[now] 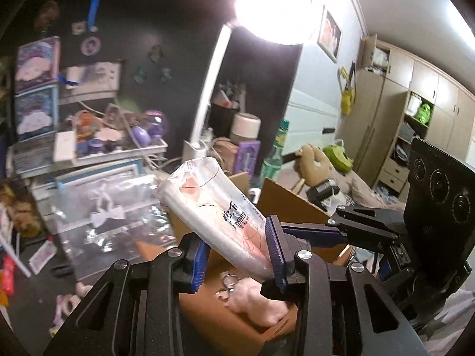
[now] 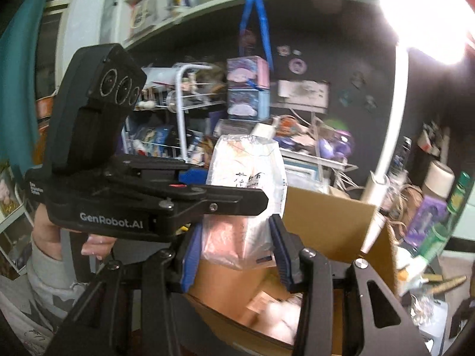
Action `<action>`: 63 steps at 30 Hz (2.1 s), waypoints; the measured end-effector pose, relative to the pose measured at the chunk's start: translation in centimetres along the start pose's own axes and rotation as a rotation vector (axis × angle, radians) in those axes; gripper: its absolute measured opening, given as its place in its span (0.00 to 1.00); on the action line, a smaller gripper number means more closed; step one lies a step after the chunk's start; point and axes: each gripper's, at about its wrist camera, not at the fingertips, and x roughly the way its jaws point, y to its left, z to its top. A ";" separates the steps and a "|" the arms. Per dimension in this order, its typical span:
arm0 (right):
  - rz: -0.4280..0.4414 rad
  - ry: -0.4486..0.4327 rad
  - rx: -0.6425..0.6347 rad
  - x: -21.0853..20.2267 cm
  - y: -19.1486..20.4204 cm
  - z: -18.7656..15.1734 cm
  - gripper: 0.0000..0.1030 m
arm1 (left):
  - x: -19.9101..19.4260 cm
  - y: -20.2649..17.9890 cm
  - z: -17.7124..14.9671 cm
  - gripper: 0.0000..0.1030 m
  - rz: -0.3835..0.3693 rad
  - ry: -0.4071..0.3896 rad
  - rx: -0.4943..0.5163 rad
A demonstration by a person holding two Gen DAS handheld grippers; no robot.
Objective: Organize objects
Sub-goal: 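Lower the pink package into the box and open the right gripper, then move the right tool back to the pink fluffy pouch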
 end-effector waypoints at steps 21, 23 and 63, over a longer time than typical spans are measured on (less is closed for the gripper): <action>-0.101 0.117 0.023 0.2 -3.7 -1.7 0.54 | 4.7 -1.4 0.4 0.63 -0.022 0.139 0.004; -0.122 0.107 0.013 -0.1 -3.7 -1.7 0.62 | 4.4 -1.4 0.4 0.67 -0.028 0.129 0.002; 0.259 0.278 -0.121 13.6 15.4 -1.2 0.62 | -16.2 14.6 -12.7 0.89 0.293 -0.142 -0.221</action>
